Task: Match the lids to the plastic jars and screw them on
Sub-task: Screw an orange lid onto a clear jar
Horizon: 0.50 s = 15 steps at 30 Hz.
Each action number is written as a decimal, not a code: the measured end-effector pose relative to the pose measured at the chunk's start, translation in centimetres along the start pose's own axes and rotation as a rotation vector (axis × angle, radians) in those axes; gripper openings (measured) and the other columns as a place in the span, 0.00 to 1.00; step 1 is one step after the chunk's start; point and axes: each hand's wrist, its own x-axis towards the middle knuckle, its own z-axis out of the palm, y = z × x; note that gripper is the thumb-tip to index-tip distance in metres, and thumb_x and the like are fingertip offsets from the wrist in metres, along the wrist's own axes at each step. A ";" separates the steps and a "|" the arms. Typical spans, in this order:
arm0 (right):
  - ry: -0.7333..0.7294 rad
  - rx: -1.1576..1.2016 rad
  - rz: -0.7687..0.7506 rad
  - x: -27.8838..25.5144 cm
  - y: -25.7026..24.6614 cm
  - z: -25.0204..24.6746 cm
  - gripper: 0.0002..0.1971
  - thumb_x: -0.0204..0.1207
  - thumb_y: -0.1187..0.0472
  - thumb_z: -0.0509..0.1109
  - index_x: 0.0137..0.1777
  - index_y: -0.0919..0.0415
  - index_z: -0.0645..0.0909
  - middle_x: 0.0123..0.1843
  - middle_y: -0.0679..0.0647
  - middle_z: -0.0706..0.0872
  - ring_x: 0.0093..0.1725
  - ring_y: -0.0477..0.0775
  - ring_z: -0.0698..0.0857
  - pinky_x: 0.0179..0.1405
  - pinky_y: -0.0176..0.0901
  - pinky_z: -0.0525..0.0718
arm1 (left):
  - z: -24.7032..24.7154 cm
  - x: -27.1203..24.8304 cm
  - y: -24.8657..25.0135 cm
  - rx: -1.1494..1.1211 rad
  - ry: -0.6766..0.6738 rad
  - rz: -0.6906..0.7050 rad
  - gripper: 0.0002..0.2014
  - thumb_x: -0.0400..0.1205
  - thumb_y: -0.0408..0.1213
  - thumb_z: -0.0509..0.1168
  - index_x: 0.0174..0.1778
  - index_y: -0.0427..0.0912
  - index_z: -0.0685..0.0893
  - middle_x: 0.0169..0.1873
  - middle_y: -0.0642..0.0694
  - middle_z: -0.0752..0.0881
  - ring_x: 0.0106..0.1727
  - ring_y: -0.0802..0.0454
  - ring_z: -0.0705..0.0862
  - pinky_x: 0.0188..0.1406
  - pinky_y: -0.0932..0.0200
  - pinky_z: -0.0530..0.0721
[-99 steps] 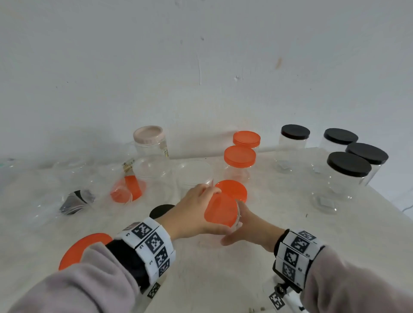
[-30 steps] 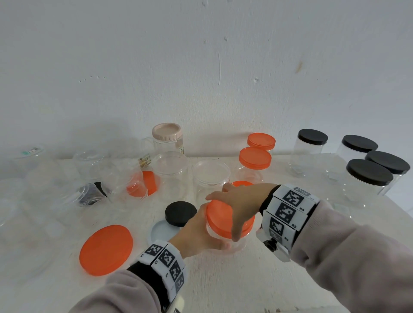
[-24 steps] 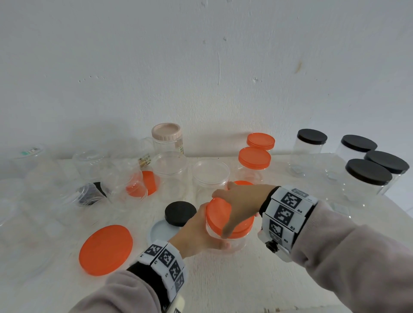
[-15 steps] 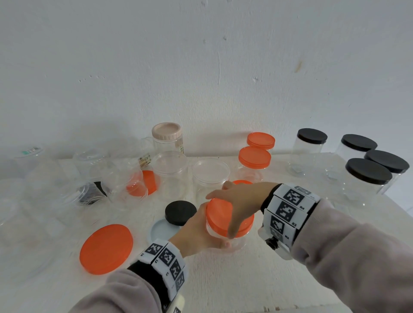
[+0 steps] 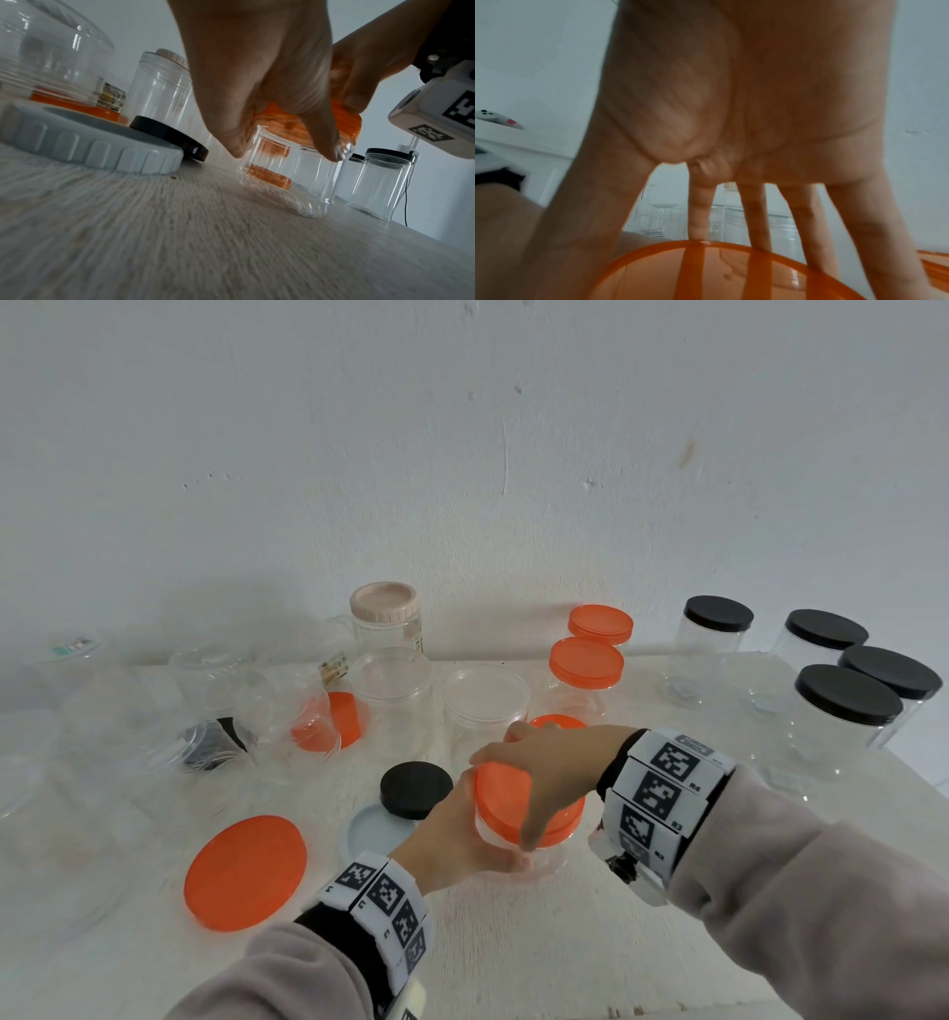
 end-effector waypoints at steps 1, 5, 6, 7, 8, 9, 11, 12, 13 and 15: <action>0.002 0.016 -0.014 0.0 0.0 0.0 0.49 0.62 0.40 0.80 0.79 0.31 0.53 0.72 0.49 0.65 0.73 0.61 0.67 0.58 0.58 0.74 | 0.0 0.0 0.0 0.000 0.001 0.001 0.55 0.64 0.42 0.83 0.79 0.56 0.52 0.65 0.59 0.73 0.66 0.58 0.74 0.62 0.63 0.72; 0.049 0.041 -0.001 0.2 0.2 0.3 0.47 0.61 0.33 0.77 0.78 0.33 0.57 0.68 0.49 0.68 0.70 0.60 0.69 0.57 0.55 0.76 | 0.0 0.0 -0.2 -0.036 0.004 0.008 0.54 0.64 0.42 0.83 0.80 0.54 0.54 0.67 0.59 0.74 0.68 0.59 0.74 0.65 0.61 0.72; 0.070 0.036 0.019 0.3 0.2 0.6 0.47 0.61 0.30 0.75 0.79 0.35 0.57 0.70 0.50 0.68 0.70 0.60 0.69 0.57 0.54 0.76 | 0.1 0.0 -0.3 -0.044 0.005 0.010 0.54 0.64 0.42 0.83 0.80 0.54 0.55 0.67 0.59 0.74 0.69 0.58 0.74 0.67 0.60 0.73; 0.090 0.035 0.043 0.4 0.2 0.8 0.48 0.60 0.27 0.72 0.80 0.37 0.57 0.72 0.51 0.67 0.71 0.62 0.69 0.57 0.55 0.75 | 0.1 0.0 -0.5 -0.051 0.006 0.013 0.54 0.64 0.42 0.83 0.80 0.54 0.55 0.66 0.59 0.75 0.69 0.58 0.75 0.68 0.58 0.73; 0.106 0.038 0.066 0.5 0.2 1.1 0.49 0.60 0.25 0.70 0.80 0.39 0.57 0.74 0.53 0.66 0.72 0.63 0.68 0.58 0.57 0.75 | 0.1 0.1 -0.6 -0.054 0.005 0.016 0.54 0.64 0.42 0.84 0.79 0.55 0.55 0.66 0.59 0.75 0.69 0.59 0.75 0.68 0.58 0.74; 0.116 0.043 0.086 0.5 0.1 1.3 0.49 0.60 0.23 0.69 0.80 0.40 0.58 0.75 0.54 0.66 0.73 0.64 0.68 0.59 0.58 0.75 | 0.1 0.1 -0.6 -0.056 0.004 0.017 0.54 0.63 0.42 0.84 0.79 0.55 0.55 0.66 0.60 0.75 0.68 0.60 0.75 0.67 0.59 0.74; 0.123 0.065 0.105 0.5 0.1 1.5 0.50 0.60 0.23 0.68 0.81 0.42 0.57 0.77 0.54 0.64 0.74 0.65 0.66 0.61 0.59 0.74 | 0.1 0.1 -0.7 -0.064 0.008 0.021 0.55 0.63 0.41 0.84 0.80 0.55 0.55 0.66 0.59 0.75 0.68 0.61 0.75 0.66 0.60 0.74; 0.117 0.083 0.101 0.4 0.1 1.5 0.51 0.60 0.25 0.70 0.81 0.41 0.55 0.78 0.54 0.63 0.76 0.66 0.64 0.63 0.60 0.74 | 0.1 0.2 -0.8 -0.069 0.009 0.023 0.55 0.63 0.41 0.84 0.80 0.54 0.55 0.66 0.59 0.75 0.68 0.60 0.75 0.67 0.59 0.75; 0.104 0.104 0.085 0.3 0.0 1.4 0.51 0.61 0.28 0.73 0.82 0.39 0.53 0.79 0.54 0.61 0.77 0.65 0.61 0.64 0.62 0.73 | 0.1 0.2 -0.8 -0.072 0.010 0.024 0.55 0.63 0.40 0.84 0.80 0.54 0.55 0.67 0.58 0.75 0.69 0.59 0.75 0.69 0.57 0.75; 0.067 0.126 0.029 0.2 0.1 1.0 0.51 0.62 0.36 0.78 0.81 0.34 0.50 0.78 0.51 0.60 0.78 0.63 0.59 0.65 0.62 0.72 | 0.1 0.1 -0.8 -0.058 0.011 0.022 0.54 0.63 0.41 0.84 0.79 0.55 0.55 0.66 0.60 0.74 0.69 0.59 0.74 0.67 0.59 0.74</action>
